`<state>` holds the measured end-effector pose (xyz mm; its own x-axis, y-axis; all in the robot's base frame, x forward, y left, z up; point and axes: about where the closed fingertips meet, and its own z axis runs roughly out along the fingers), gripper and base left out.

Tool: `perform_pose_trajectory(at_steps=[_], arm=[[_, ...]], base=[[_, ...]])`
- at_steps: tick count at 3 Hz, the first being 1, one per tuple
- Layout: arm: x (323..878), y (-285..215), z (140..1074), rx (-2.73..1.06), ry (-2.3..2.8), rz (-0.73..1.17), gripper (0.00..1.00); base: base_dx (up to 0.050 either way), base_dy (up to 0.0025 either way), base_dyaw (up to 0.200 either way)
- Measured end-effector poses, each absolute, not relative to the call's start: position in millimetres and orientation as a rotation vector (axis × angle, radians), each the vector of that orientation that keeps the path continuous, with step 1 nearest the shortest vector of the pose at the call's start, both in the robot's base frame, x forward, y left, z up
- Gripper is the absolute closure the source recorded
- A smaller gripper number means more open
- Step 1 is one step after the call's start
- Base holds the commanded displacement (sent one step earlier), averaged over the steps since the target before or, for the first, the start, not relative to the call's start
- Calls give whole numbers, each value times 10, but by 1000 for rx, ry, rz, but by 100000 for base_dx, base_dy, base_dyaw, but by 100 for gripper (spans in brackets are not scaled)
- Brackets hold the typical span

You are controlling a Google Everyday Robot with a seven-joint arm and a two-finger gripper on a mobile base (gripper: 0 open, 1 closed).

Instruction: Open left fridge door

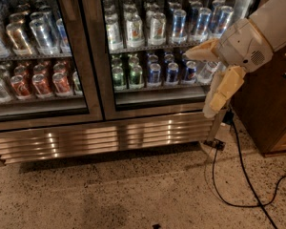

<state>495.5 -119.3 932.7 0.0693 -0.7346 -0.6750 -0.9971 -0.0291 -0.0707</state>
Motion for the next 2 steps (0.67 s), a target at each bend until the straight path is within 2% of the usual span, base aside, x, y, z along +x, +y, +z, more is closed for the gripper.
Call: perform_pose_trajectory(at_steps=[1, 2], arm=[[4945, -1082, 9398, -1769, 1666, 729, 0], [4945, -1081, 9398, -1769, 1665, 729, 0]], base=[[0, 0, 0], [0, 0, 0]])
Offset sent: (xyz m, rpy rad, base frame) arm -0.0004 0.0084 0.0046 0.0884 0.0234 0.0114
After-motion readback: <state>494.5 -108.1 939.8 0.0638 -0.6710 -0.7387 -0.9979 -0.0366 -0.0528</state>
